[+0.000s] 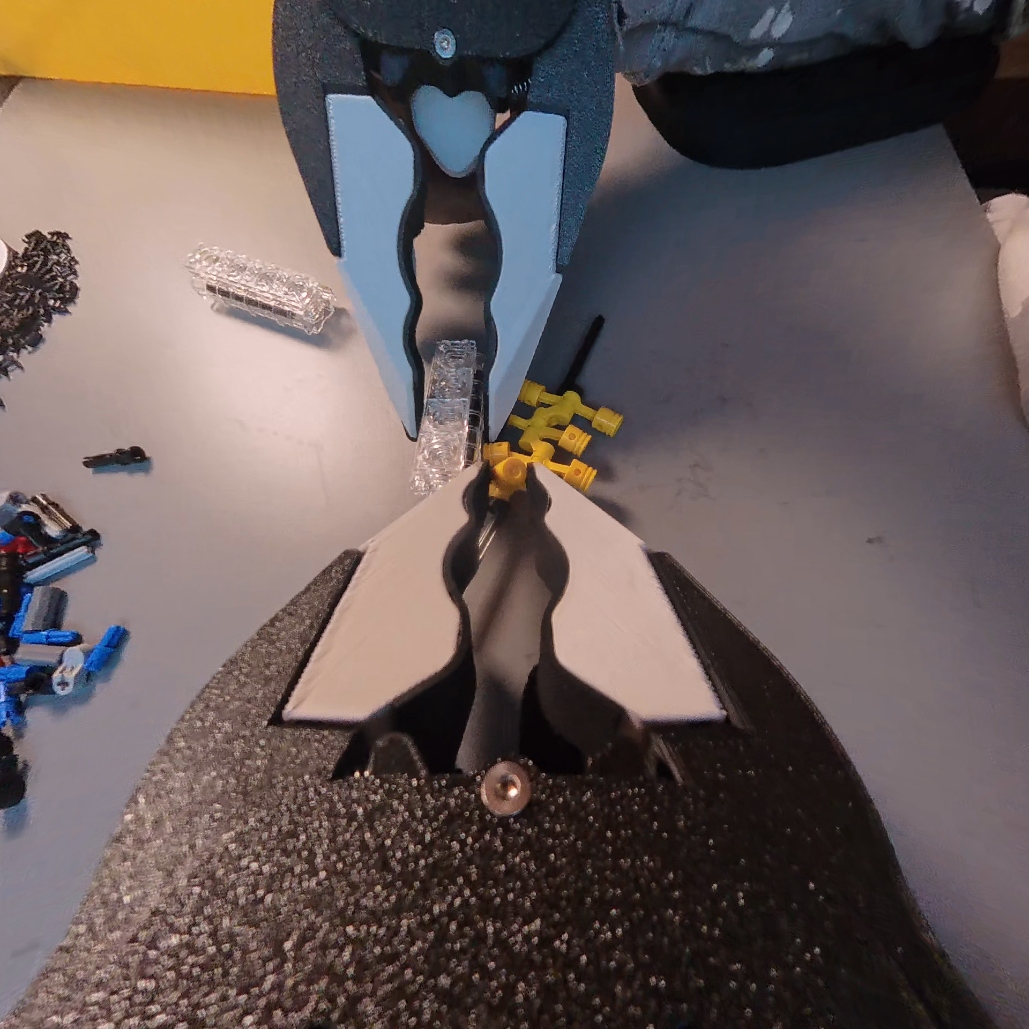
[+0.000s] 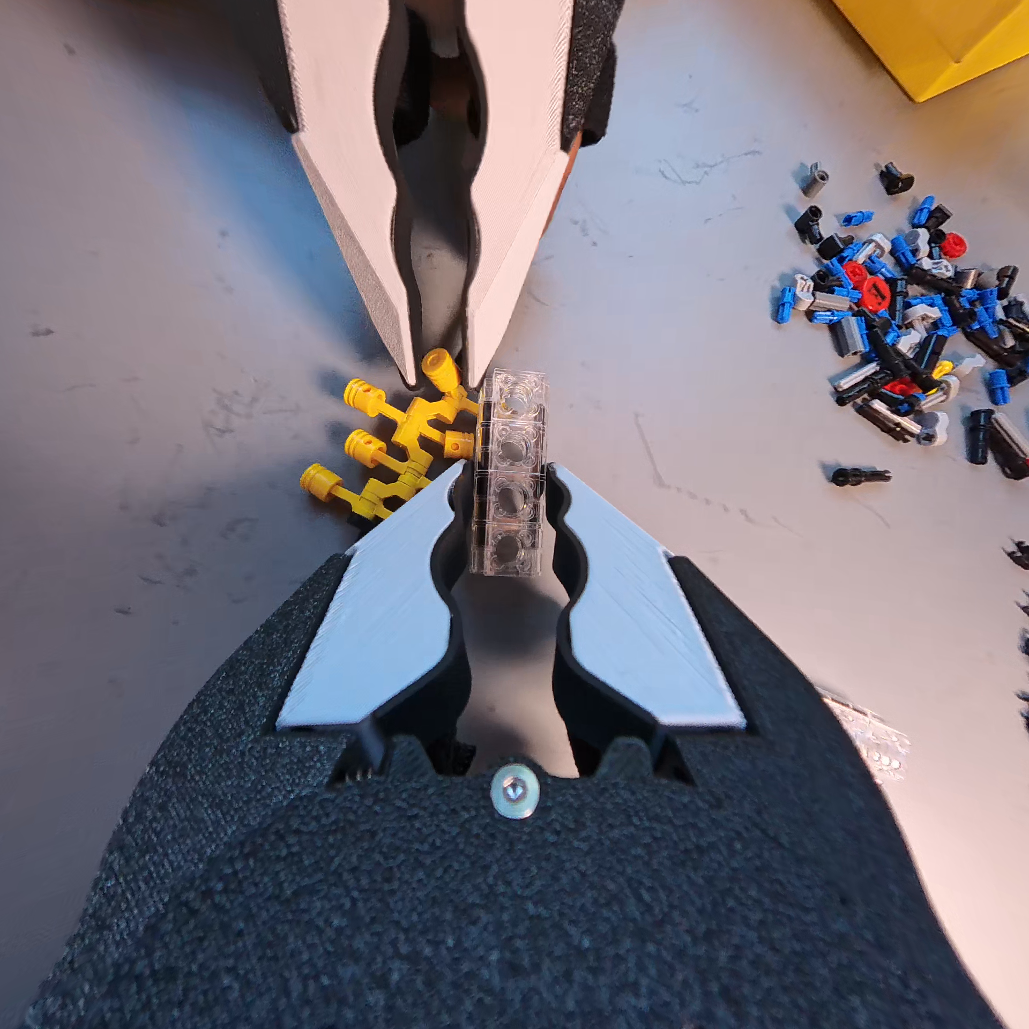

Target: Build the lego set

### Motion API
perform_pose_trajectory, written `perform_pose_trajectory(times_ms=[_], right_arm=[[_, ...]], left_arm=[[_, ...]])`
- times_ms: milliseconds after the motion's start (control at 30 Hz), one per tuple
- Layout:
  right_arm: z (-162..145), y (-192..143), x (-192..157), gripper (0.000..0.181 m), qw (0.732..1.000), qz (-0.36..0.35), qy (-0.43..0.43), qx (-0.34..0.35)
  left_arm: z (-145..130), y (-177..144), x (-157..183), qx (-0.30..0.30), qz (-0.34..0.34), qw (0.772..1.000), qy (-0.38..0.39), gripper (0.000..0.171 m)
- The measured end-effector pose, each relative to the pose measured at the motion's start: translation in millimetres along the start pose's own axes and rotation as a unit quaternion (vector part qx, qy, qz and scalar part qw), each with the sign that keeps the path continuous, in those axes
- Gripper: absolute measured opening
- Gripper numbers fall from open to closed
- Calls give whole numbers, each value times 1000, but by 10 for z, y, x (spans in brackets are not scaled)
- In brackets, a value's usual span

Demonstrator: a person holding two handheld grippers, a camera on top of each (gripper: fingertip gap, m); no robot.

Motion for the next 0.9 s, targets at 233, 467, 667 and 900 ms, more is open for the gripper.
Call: perform_pose_trajectory(times_ms=[233, 467, 667, 900], right_arm=[[25, 7, -37, 24, 1000, 6, -9, 7], [35, 11, -34, 24, 1000, 4, -10, 14], [-24, -101, 58, 24, 999, -9, 20, 28], [-77, -70, 21, 24, 1000, -5, 13, 8]], left_arm=[[-38, -80, -16, -6, -19, 999, -30, 17], [-148, -106, 17, -27, -21, 999, -10, 19], [-189, -8, 51, -42, -17, 999, 3, 16], [-150, -2, -18, -36, 18, 999, 33, 12]])
Point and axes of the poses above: each gripper's, where its closed fingertips meet, y out along the fingers, z out of its top, x = y × z across the jaws, the point moved 1 cm from there along -y, back along the fingers, and after that the axes turned 14 degrees about -y, right-handed, at the moved point
